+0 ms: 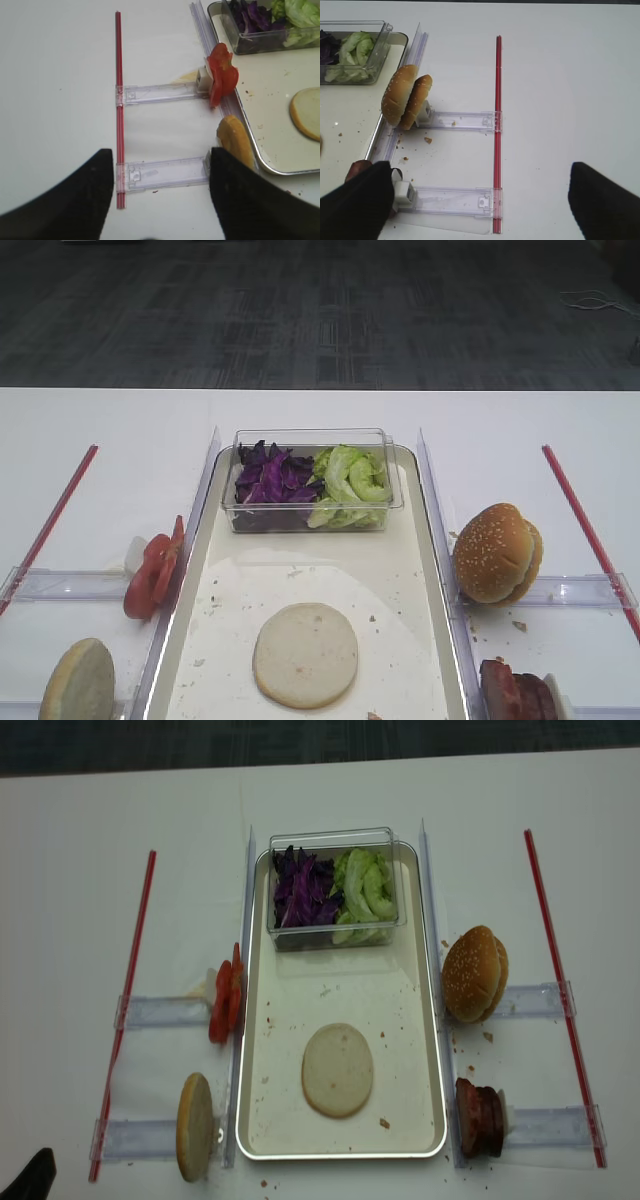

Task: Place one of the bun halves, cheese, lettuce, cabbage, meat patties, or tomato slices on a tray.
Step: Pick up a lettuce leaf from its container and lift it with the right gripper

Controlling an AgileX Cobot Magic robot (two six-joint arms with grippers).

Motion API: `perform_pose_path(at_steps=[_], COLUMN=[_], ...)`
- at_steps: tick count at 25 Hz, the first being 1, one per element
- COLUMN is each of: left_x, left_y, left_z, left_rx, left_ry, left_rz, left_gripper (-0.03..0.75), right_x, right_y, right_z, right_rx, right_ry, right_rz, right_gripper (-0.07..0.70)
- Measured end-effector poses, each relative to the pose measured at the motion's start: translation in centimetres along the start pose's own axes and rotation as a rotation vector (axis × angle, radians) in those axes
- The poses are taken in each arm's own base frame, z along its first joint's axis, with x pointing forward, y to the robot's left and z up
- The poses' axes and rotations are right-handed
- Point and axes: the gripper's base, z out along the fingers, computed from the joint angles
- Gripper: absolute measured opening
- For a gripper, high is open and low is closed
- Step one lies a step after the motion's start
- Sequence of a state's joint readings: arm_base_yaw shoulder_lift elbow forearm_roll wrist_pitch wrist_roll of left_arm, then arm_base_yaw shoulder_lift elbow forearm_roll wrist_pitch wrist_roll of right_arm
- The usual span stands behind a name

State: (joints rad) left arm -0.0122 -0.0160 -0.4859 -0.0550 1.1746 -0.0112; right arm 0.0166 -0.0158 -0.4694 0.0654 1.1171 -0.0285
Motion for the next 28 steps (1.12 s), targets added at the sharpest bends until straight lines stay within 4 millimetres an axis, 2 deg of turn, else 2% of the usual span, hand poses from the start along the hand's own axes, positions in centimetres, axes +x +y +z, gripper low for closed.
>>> perform_pose_path(at_steps=[17, 22, 28], left_x=[0.0, 0.0, 0.0], left_y=[0.0, 0.0, 0.0], left_z=[0.0, 0.0, 0.0], left_rx=[0.0, 0.0, 0.0], left_ry=[0.0, 0.0, 0.0], left_rz=[0.0, 0.0, 0.0], left_gripper=[0.428, 0.428, 0.428], right_x=[0.0, 0.0, 0.0], right_y=[0.0, 0.0, 0.0], right_z=[0.0, 0.0, 0.0], right_rx=[0.0, 0.0, 0.0], right_ry=[0.0, 0.0, 0.0], right_rz=[0.0, 0.0, 0.0], right_gripper=[0.694, 0.64, 0.625])
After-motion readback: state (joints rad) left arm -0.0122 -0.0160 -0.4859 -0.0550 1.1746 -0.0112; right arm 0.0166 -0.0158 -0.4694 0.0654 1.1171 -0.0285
